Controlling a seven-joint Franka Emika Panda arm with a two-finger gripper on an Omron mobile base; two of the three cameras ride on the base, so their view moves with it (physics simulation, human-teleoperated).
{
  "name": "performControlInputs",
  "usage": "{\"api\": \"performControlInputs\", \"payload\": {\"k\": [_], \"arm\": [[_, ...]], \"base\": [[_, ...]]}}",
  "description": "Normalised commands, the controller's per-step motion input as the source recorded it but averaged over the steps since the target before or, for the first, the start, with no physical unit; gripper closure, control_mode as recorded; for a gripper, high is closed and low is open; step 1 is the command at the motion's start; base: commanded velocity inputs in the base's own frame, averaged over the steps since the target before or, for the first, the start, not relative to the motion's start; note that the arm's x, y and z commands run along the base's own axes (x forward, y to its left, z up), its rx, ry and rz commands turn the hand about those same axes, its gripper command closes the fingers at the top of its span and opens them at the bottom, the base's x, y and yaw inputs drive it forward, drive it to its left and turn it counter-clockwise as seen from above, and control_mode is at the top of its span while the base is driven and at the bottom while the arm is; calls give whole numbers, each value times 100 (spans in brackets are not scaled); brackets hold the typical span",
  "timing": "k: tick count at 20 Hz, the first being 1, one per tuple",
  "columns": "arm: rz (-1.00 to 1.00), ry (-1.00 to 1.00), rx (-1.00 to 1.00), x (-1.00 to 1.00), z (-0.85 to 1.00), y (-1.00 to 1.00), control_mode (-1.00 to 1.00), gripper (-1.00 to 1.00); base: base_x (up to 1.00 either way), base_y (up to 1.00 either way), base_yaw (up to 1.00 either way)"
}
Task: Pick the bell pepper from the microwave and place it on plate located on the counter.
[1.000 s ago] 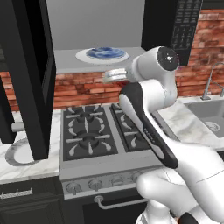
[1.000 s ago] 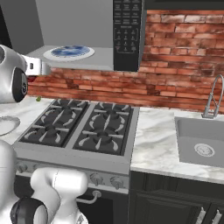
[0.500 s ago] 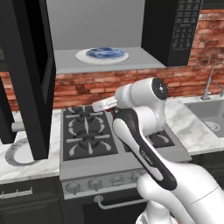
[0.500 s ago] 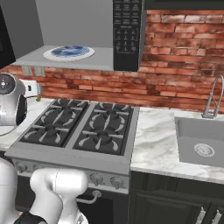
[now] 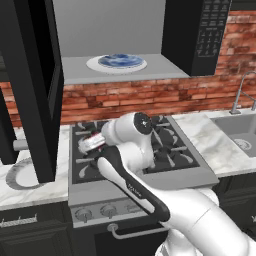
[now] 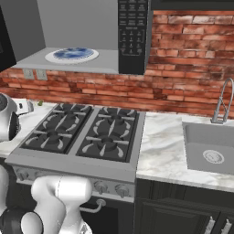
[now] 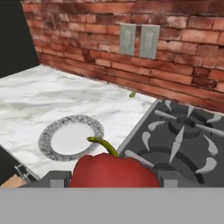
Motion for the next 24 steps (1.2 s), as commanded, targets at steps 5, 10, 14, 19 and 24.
{"api": "performControlInputs", "payload": {"k": [5,10,14,19,24], "arm": [[3,7,-7,23,-52,69,-100,100],[5,0,-3,33,-39,40,-100,100],[5,0,0,58,-14,11,-100,100],[4,3,0,65,-20,25,-100,100],[3,2,0,57,-33,35,-100,100]], "base": [[0,0,0],[0,0,0],[0,0,0],[0,0,0],[0,0,0]]}}
